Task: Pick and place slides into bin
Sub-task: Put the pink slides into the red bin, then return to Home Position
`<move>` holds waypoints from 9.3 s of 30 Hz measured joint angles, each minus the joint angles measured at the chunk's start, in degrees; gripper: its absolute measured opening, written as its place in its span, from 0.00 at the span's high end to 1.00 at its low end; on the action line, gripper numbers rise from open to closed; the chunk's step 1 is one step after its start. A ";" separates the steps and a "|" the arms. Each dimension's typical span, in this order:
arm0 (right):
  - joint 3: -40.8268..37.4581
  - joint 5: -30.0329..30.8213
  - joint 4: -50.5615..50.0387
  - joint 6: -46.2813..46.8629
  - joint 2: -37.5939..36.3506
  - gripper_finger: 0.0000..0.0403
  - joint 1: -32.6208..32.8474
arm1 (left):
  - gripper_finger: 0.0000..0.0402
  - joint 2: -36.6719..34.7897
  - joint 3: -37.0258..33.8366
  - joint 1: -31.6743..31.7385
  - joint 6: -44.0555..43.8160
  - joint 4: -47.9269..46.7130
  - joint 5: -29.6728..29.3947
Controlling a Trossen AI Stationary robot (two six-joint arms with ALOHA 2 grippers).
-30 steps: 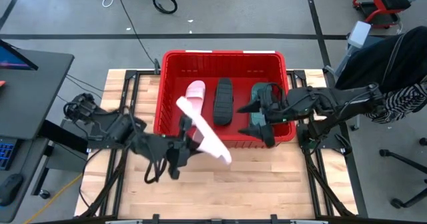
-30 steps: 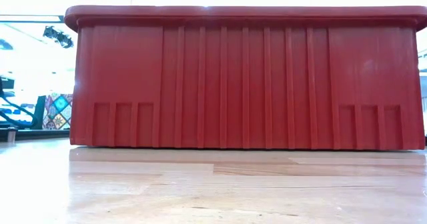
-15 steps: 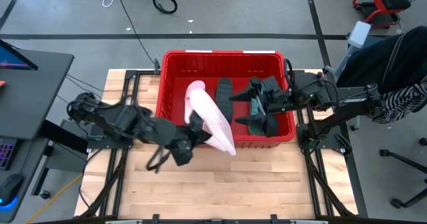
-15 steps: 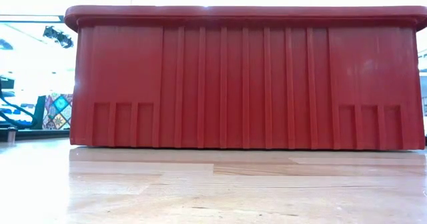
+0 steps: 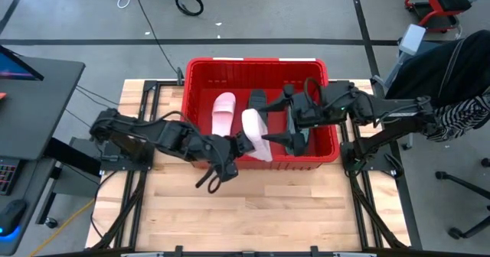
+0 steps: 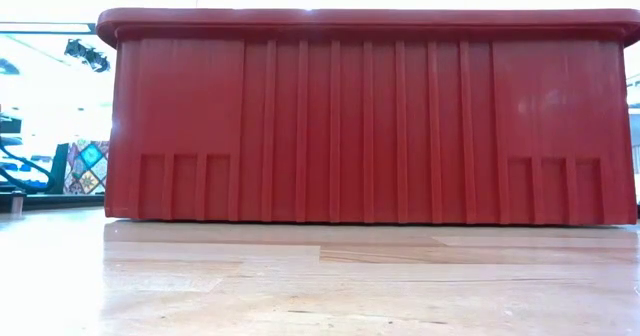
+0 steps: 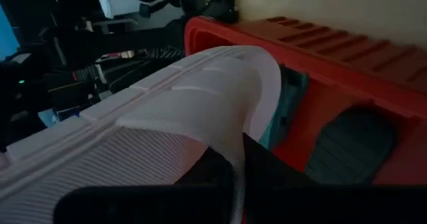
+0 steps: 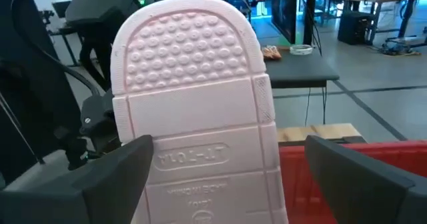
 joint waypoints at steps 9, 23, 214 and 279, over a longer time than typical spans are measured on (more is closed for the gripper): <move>0.01 -2.51 -1.06 -1.05 -0.67 0.01 -0.06 | 0.95 0.20 0.00 1.88 -3.21 -1.22 0.10; -0.02 -1.52 -0.98 -3.53 -1.24 0.01 0.02 | 0.97 0.18 0.00 4.79 -13.30 -0.07 2.76; 48.03 10.30 -42.46 -7.84 60.40 0.66 -12.73 | 0.20 -28.14 -0.55 4.47 -106.59 -31.08 -4.33; 44.64 -6.58 -32.44 -14.44 21.30 0.76 -7.19 | 0.56 -44.06 -44.33 -5.57 -98.42 21.38 -4.83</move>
